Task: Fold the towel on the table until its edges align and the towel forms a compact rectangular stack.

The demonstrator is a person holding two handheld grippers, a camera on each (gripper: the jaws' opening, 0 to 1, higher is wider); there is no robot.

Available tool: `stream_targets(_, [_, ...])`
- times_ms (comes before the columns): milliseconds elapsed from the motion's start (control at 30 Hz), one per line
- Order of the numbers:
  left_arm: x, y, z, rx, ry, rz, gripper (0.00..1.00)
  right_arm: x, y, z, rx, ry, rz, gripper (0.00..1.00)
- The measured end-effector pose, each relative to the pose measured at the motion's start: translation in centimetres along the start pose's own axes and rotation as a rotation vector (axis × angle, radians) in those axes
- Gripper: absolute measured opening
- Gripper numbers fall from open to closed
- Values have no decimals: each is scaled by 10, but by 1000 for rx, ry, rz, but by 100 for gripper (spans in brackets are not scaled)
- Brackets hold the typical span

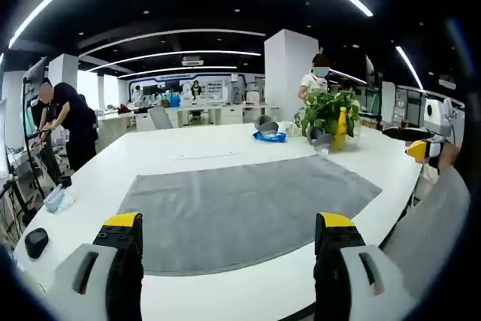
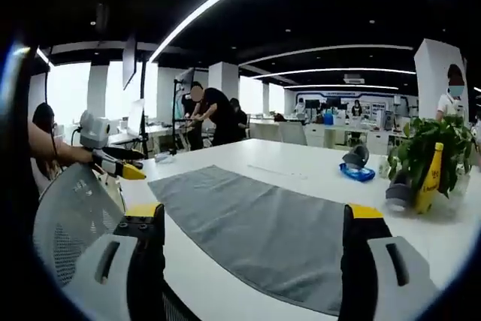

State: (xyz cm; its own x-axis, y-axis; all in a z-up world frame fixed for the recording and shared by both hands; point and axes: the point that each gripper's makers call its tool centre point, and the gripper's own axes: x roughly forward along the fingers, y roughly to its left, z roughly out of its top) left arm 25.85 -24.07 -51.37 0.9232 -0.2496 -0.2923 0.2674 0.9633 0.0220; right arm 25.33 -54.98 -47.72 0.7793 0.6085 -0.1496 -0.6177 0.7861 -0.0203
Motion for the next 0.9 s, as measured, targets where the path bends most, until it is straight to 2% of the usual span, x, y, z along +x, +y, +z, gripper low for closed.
stream_targets(400, [-2,2,1,1,1,17,95,-2,-1,-18,47,100,3,95])
stream_targets(667, [-6,-3,10,31,-38,3,94,-2,1,-17,83,92,26,92])
stream_targets(900, [-8,-6,14,23,-52,-20,88,-2,9,-8,158,41,99,85])
